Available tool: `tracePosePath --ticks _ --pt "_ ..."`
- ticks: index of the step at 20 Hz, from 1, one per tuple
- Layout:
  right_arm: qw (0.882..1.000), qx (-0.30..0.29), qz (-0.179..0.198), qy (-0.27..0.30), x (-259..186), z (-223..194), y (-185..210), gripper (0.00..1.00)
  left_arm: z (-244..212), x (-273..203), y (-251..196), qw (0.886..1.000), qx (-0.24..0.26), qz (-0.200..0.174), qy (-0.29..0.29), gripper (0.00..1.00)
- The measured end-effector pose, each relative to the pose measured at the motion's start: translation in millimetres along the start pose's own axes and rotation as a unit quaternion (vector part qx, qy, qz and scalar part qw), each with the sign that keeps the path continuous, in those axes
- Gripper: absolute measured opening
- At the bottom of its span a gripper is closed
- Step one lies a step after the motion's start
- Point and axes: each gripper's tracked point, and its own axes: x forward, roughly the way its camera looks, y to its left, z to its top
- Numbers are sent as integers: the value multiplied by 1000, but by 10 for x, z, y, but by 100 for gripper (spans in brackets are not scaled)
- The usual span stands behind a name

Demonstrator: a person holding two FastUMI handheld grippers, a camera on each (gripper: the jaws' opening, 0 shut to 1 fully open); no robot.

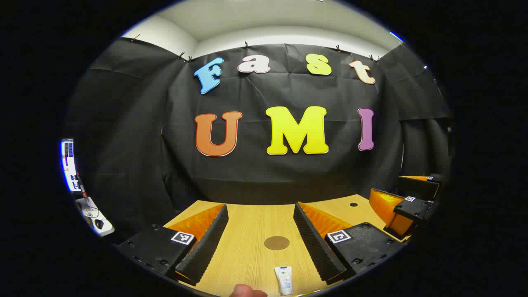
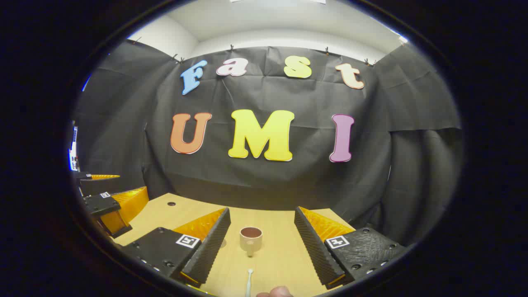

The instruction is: Put the toothbrush and toothpaste on the desktop into the cup, then pick up the cup and place it on the coaster on the desktop.

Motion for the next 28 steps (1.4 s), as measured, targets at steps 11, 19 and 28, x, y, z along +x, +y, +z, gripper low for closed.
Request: tracePosePath --ticks 11,19,28 --pt "1000 4 5 -10 -27 75 -36 95 51 -32 -2 1000 6 5 1 100" --pt "1000 3 12 -16 34 179 6 95 100 -72 57 1000 6 18 -3 100" --pt "1000 -3 18 -9 86 111 -40 92 69 -45 -57 1000 6 15 9 100"
